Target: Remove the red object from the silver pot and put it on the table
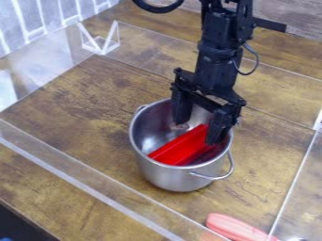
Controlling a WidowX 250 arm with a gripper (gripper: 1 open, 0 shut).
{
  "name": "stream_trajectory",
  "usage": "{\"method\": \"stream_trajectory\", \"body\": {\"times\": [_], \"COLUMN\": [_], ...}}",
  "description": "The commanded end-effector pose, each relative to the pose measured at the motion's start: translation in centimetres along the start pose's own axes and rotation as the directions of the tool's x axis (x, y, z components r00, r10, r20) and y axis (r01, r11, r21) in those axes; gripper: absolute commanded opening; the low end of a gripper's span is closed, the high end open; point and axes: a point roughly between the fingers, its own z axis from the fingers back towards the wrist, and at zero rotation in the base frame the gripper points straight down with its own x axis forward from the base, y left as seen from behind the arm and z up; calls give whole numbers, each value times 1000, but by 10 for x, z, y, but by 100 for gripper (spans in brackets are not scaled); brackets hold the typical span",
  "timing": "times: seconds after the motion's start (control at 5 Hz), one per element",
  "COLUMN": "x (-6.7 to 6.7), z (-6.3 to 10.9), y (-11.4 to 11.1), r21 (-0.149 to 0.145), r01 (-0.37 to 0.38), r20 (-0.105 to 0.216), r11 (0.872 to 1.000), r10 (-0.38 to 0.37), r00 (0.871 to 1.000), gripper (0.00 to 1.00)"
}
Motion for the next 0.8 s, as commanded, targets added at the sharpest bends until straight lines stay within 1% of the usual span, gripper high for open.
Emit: {"method": "stream_trajectory", "body": {"times": [0.0,0.2,0.4,0.6], "x": [0,-2,-3,-2], "z": [3,-9,-18,-30], "y": [-2,-9,-17,-26], "r21": [-3,3,8,7], "r01": [0,58,116,119], "r20": [23,12,10,9], "r11": [1000,998,993,993], "r10": [0,-58,-116,-119], "r00": [1000,998,993,993], "gripper": [100,100,100,0]}}
